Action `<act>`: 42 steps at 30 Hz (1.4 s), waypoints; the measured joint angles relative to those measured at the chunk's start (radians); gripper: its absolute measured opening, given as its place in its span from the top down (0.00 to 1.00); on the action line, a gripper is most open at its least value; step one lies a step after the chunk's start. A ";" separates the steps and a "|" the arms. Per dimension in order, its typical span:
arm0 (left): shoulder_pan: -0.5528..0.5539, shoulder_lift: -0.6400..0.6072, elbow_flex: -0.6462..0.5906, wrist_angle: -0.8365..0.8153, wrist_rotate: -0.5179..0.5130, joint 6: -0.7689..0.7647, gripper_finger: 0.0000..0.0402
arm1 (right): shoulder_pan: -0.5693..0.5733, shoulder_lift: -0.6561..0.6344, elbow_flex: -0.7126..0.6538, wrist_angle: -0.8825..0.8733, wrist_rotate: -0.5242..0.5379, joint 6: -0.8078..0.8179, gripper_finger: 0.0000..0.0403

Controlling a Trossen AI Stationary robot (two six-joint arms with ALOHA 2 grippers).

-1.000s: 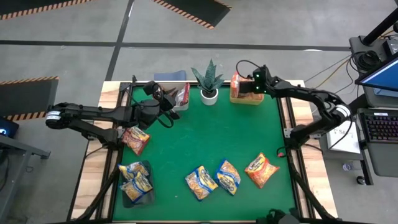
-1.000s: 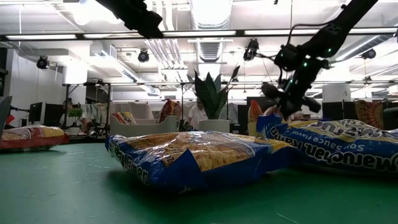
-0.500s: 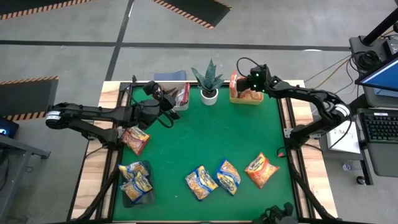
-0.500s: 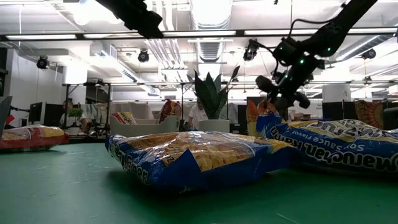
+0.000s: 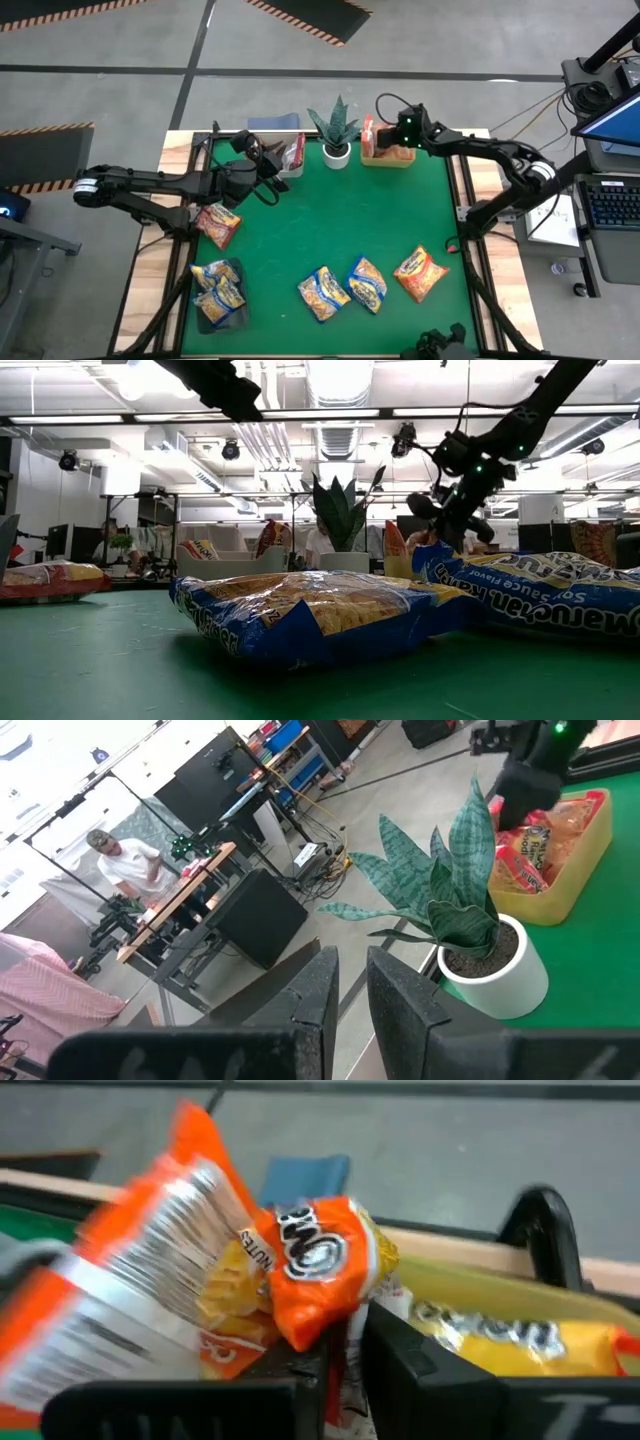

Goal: Sort Maruchan noodles
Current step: Put the top right orange noodle pack into the yellow bin

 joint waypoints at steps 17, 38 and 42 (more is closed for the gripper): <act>0.001 0.000 0.000 0.000 0.000 0.000 0.90 | 0.031 -0.006 0.160 -0.064 0.049 -0.061 0.62; 0.001 0.000 0.000 0.000 0.001 0.000 0.90 | 0.073 0.166 0.132 0.059 0.089 -0.084 0.86; 0.001 0.000 0.000 0.000 0.001 0.000 0.90 | 0.074 0.196 0.133 0.057 0.092 -0.084 0.87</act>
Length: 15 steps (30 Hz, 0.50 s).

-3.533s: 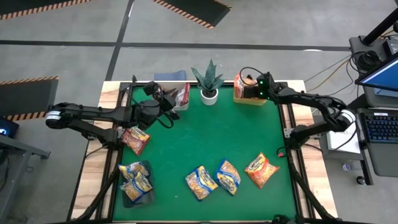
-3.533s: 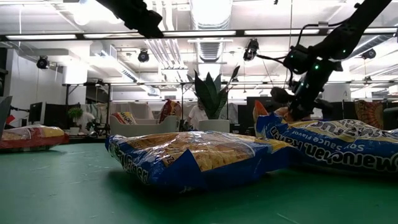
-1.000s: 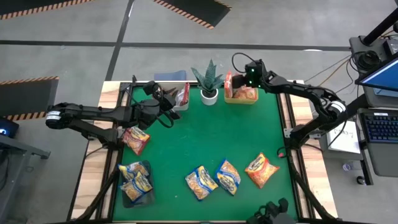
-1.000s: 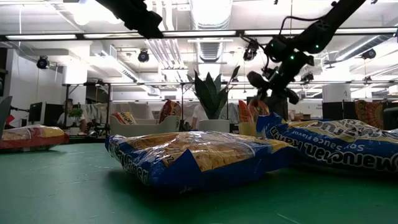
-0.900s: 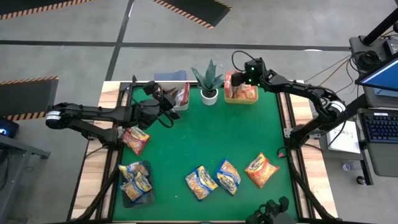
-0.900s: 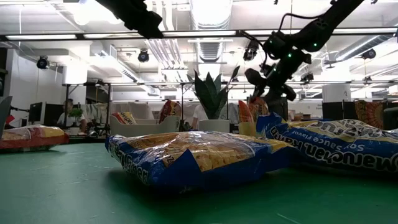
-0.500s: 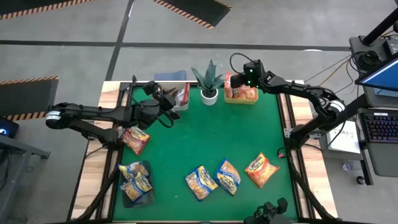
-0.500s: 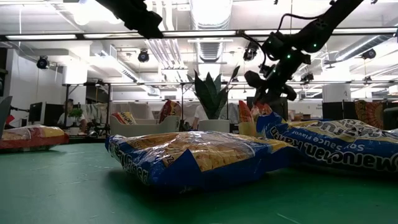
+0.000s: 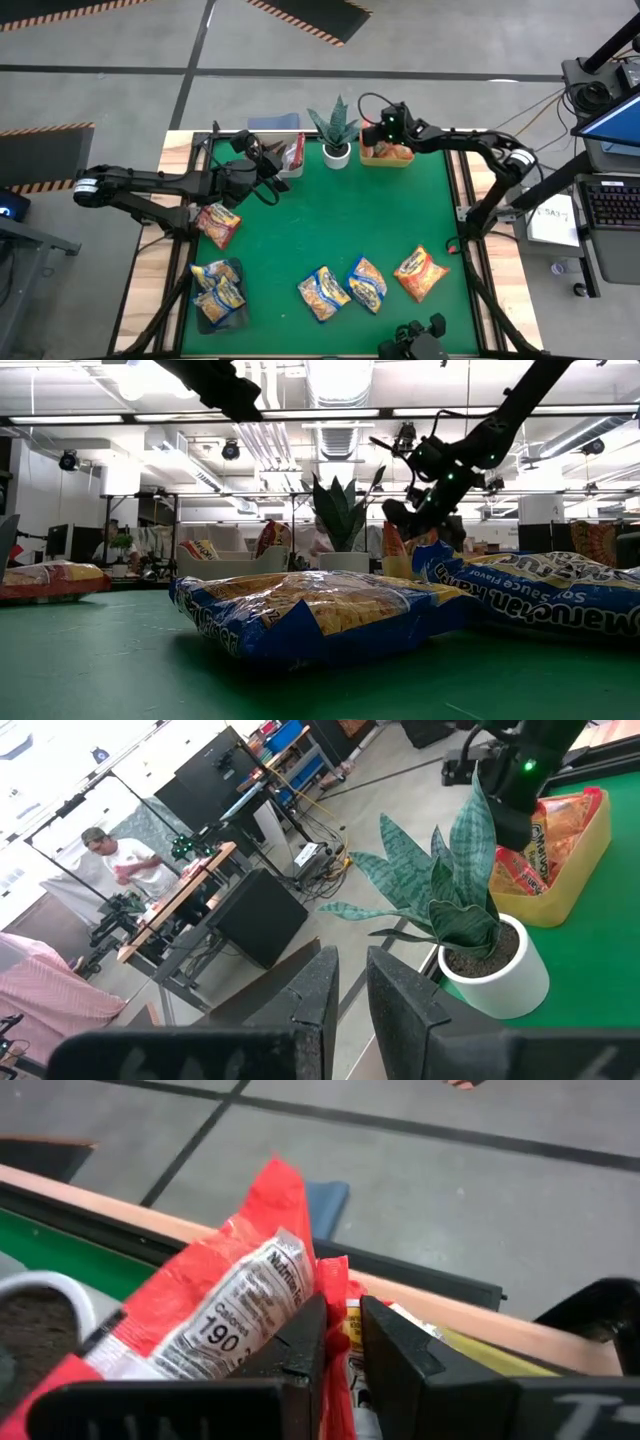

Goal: Sort Maruchan noodles
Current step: Put the top right orange noodle pack into the yellow bin

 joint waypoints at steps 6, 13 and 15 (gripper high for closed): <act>0.000 0.000 0.000 0.000 0.000 0.000 0.90 | 0.000 -0.036 -0.006 -0.042 0.001 0.025 0.87; 0.000 0.000 0.000 0.000 0.000 0.000 0.90 | 0.000 -0.119 -0.006 -0.095 0.002 0.038 0.83; 0.000 0.000 0.000 0.000 0.000 0.000 0.90 | 0.000 -0.140 -0.006 -0.095 0.003 0.042 0.78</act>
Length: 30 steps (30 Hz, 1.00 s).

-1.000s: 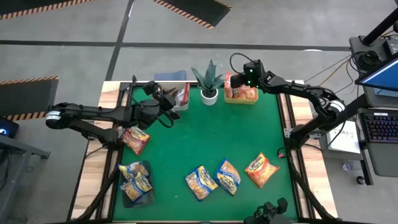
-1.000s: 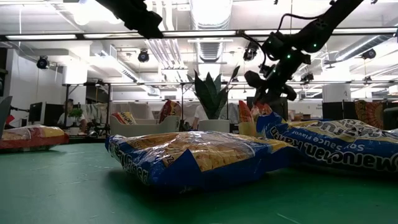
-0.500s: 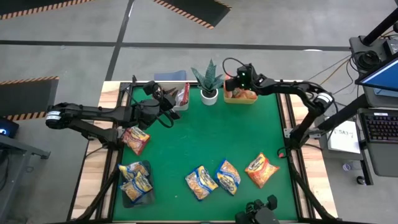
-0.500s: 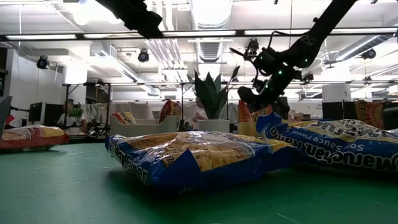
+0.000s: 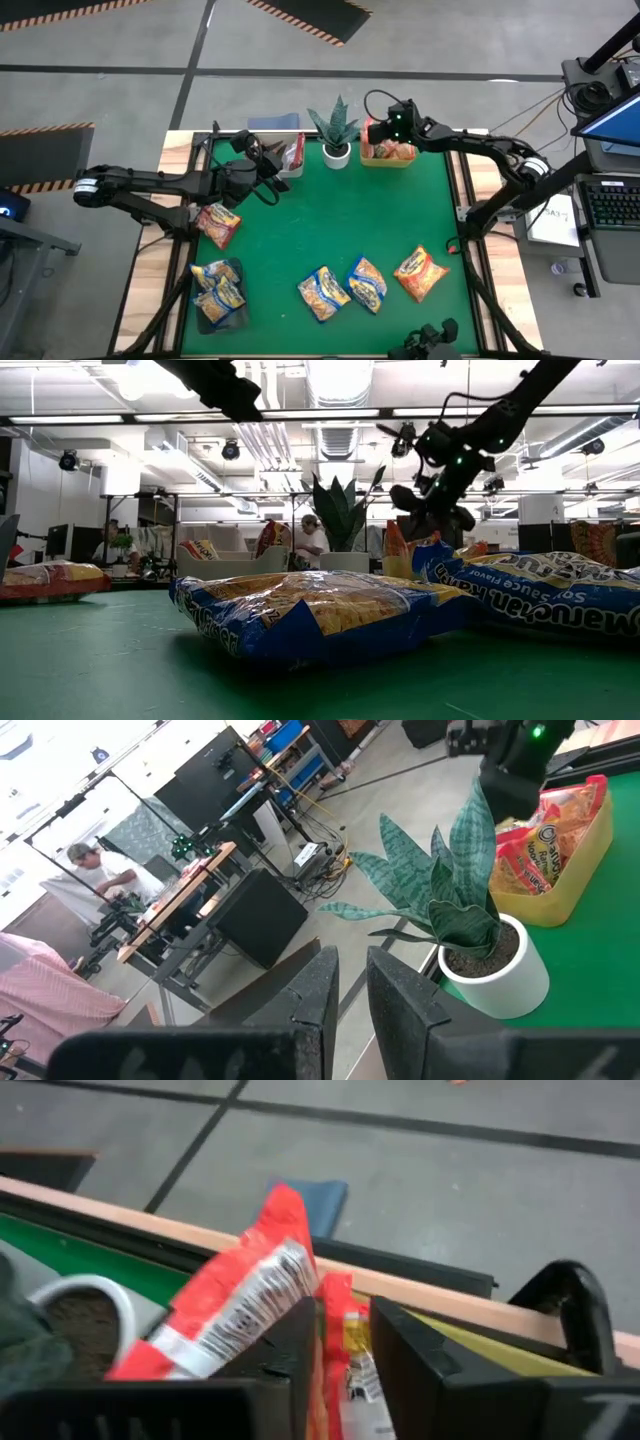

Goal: Sort Maruchan noodles
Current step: Put the top right orange noodle pack into the yellow bin, then put the center blue noodle pack into the black bin

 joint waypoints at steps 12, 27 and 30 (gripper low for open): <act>0.000 0.000 0.000 0.000 0.029 0.000 0.90 | 0.029 -0.301 0.000 -0.244 -0.249 0.003 0.62; -0.045 0.000 0.000 -0.148 0.437 -0.361 0.90 | 0.645 -0.552 -0.184 -0.451 -0.303 0.068 0.74; -0.070 0.000 0.000 -0.191 0.438 -0.456 0.90 | 0.769 -0.531 -0.210 -0.417 -0.280 0.075 0.77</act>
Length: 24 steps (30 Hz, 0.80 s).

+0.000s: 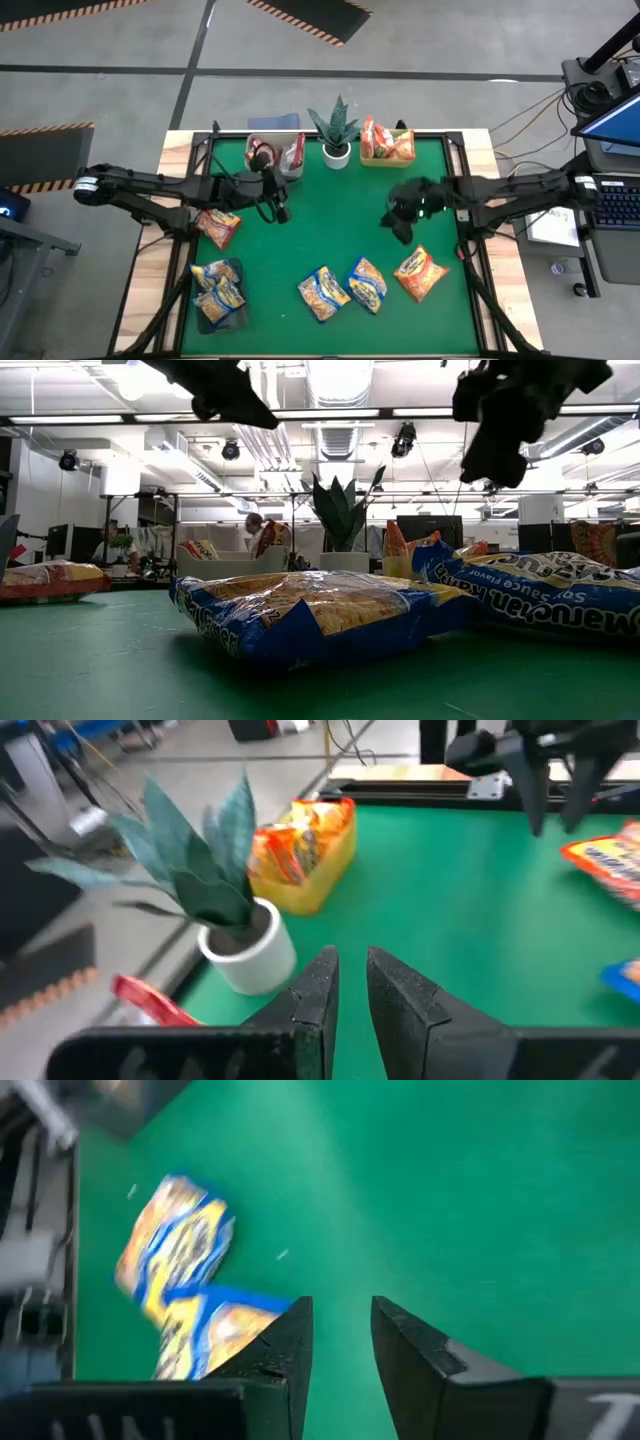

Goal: Sort Maruchan noodles
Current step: Put the center blue noodle pack into the black bin

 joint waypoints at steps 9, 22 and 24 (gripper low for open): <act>-0.120 0.000 0.035 0.000 0.018 -0.046 0.90 | 0.263 0.158 -0.010 0.199 0.045 0.039 0.83; -0.259 0.034 0.074 0.133 0.014 -0.053 0.90 | 0.467 0.437 0.077 0.240 0.045 0.211 0.87; -0.283 0.067 0.074 0.171 0.015 -0.051 0.90 | 0.477 0.478 0.086 0.243 0.047 0.217 0.87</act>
